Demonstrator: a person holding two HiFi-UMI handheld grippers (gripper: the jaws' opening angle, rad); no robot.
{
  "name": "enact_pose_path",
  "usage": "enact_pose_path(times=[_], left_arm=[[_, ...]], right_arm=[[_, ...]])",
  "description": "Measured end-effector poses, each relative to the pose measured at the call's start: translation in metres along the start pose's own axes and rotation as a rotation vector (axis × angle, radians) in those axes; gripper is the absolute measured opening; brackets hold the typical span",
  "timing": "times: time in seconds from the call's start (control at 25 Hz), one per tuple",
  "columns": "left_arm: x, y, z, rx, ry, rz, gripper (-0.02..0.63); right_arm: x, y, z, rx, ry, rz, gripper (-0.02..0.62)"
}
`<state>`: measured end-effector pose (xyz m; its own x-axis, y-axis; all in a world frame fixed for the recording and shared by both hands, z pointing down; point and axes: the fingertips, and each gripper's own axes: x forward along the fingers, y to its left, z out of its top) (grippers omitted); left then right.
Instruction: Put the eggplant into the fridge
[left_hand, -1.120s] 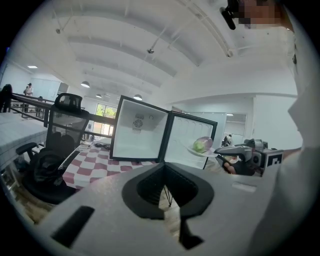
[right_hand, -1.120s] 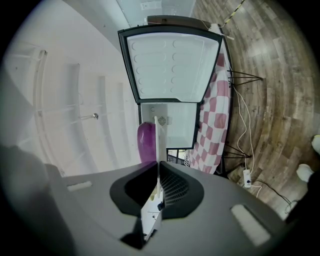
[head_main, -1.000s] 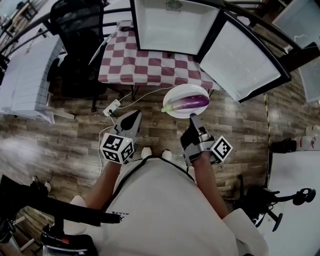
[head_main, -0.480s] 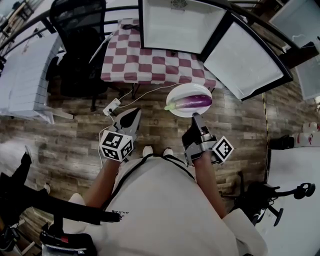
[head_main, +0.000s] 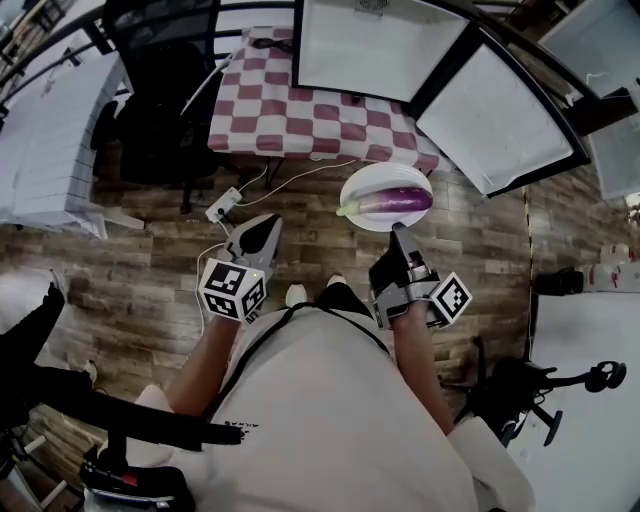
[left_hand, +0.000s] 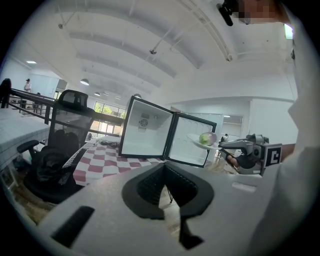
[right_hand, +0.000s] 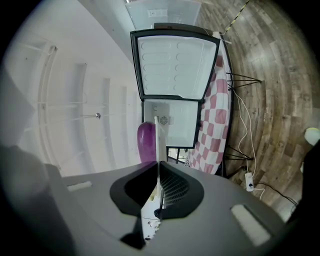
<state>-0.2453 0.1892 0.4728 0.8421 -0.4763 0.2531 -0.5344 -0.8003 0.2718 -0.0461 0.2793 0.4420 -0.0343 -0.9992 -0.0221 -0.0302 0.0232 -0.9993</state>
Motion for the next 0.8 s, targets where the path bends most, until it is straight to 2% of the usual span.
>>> enact_pose_path(times=[0.44, 0.8], left_arm=[[-0.001, 0.016, -0.007, -0.015, 0.002, 0.023, 0.006], [0.037, 0.030, 0.008, -0.004, 0.000, 0.030, 0.005]], right_arm=[[0.015, -0.002, 0.004, -0.017, 0.007, -0.003, 0.023], [0.052, -0.008, 0.028, -0.012, 0.027, 0.009, 0.023]])
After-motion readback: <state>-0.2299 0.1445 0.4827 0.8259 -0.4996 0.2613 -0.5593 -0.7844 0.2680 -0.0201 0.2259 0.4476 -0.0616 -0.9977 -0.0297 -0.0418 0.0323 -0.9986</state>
